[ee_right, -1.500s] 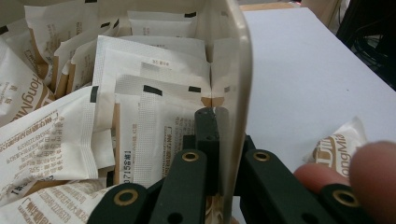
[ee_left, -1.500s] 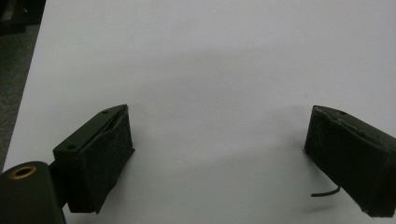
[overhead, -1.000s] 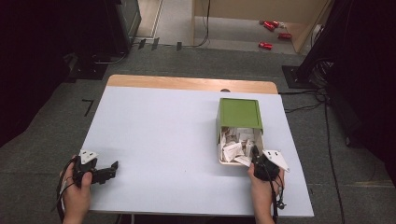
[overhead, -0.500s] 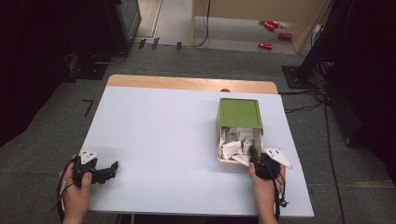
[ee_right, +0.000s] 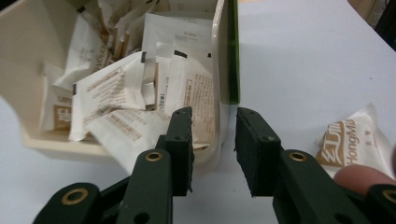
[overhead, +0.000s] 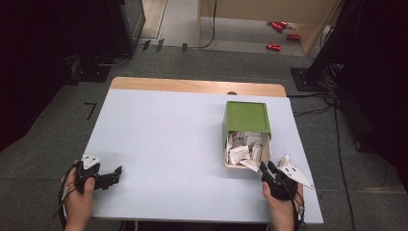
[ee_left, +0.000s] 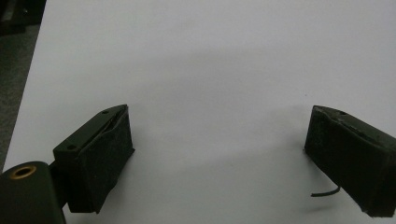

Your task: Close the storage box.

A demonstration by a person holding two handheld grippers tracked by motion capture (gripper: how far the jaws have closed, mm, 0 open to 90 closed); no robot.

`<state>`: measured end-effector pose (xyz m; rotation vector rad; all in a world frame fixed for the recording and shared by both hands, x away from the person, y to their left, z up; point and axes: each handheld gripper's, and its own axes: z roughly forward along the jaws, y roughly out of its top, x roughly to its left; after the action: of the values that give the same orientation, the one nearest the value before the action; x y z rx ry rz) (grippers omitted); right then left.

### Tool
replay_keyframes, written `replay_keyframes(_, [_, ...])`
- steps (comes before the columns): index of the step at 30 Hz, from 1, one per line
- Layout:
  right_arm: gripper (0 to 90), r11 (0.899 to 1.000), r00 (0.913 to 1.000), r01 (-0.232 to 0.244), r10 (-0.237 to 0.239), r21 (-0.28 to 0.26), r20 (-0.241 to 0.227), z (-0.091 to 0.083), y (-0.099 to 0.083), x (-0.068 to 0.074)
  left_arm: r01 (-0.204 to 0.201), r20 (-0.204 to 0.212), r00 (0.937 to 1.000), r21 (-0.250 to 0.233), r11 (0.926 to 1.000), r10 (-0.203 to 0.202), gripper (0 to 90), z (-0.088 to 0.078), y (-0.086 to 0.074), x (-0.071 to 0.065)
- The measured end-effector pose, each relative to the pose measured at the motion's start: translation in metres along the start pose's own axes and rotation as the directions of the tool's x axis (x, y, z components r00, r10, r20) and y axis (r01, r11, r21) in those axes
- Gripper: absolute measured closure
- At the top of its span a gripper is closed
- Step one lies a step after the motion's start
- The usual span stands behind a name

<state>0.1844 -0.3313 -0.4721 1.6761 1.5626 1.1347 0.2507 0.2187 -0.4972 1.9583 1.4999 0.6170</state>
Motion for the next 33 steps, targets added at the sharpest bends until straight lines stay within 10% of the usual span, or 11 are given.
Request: replay_keyframes(33, [66.7, 0.998, 0.9994, 0.025, -0.023, 0.054, -0.026, 0.009, -0.01, 0.004, 0.0, 0.0, 1.0, 0.0, 1.0, 0.0, 8.0, 0.0, 0.0, 0.0])
